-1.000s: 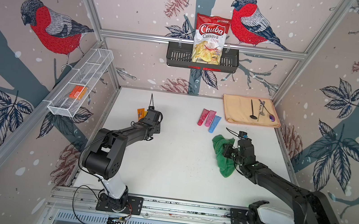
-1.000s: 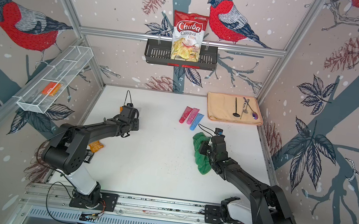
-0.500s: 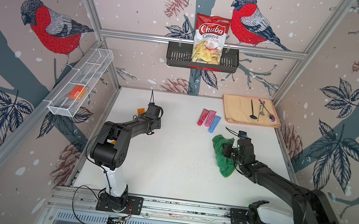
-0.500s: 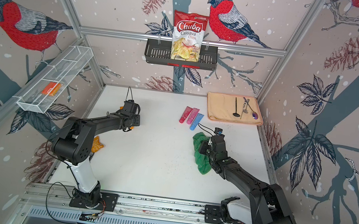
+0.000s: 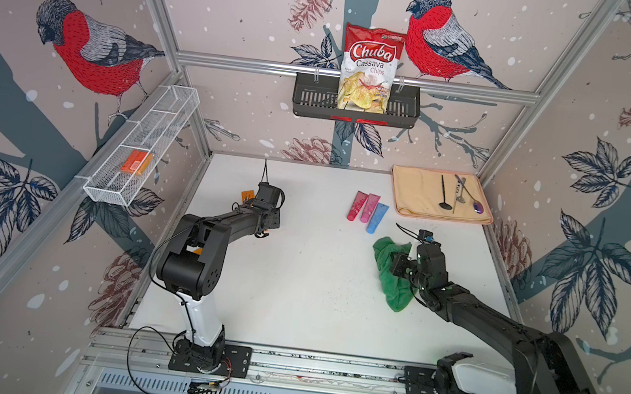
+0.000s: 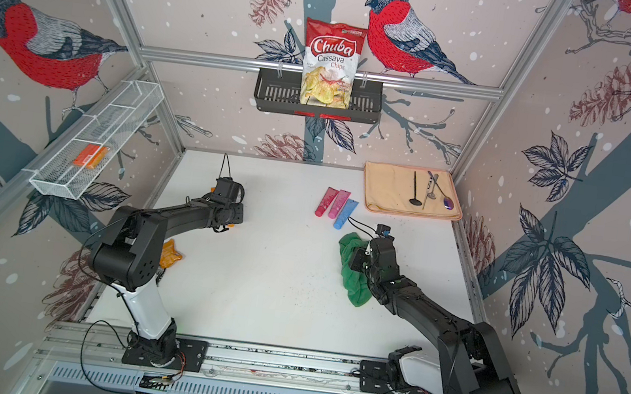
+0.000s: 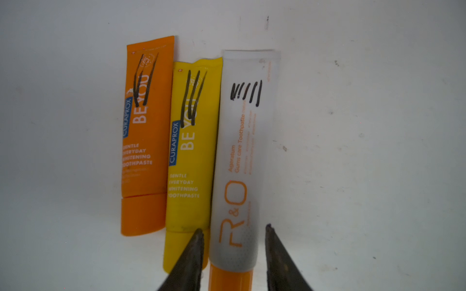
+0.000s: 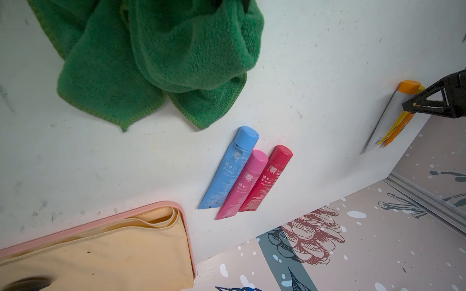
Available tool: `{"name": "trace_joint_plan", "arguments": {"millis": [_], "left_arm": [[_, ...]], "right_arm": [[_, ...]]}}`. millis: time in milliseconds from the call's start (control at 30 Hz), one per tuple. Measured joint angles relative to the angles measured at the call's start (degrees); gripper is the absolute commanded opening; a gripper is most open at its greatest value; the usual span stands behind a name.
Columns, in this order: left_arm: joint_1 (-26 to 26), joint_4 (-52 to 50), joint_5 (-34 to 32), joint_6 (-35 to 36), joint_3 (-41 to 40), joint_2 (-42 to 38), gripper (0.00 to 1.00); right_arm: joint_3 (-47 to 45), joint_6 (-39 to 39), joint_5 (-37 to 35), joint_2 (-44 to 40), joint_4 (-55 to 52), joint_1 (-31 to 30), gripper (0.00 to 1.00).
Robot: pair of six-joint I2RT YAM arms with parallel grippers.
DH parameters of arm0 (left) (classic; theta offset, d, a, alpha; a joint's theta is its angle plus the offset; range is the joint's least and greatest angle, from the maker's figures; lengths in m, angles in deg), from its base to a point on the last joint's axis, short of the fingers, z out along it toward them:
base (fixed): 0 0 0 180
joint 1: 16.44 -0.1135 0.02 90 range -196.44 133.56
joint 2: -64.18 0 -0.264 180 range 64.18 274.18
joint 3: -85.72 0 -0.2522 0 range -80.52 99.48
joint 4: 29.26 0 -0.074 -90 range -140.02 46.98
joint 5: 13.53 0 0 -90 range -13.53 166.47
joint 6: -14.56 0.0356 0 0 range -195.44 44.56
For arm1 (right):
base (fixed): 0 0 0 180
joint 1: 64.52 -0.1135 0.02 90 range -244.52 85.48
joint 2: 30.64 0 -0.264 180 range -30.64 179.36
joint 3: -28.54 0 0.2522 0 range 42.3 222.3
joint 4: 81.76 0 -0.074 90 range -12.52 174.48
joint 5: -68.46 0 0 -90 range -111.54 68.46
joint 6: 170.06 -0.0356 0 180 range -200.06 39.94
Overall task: Wipe the surface of the toothpaste tube
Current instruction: Pick up the toothpaste from the center of the board.
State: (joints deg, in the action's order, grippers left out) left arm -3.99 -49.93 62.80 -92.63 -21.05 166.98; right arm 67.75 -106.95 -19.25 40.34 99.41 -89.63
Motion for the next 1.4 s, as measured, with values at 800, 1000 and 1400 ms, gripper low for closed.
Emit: {"name": "trace_joint_plan", "arguments": {"millis": [800, 1000, 1400], "left_arm": [[0.00, -1.18, 2.12, 0.66, 2.03, 4.11, 0.35], [0.59, -0.57, 3.34, 1.09, 1.49, 3.80, 0.29], [15.32, 3.50, 10.01, 1.03, -10.97, -9.29, 0.24]], "right_arm": [[0.31, 0.02, -0.02, 0.20, -0.02, -0.70, 0.01], [0.31, 0.02, -0.04, -0.04, -0.09, -0.70, 0.01], [-2.99, -0.48, 1.22, -7.63, -0.35, -0.20, 0.00]]}}
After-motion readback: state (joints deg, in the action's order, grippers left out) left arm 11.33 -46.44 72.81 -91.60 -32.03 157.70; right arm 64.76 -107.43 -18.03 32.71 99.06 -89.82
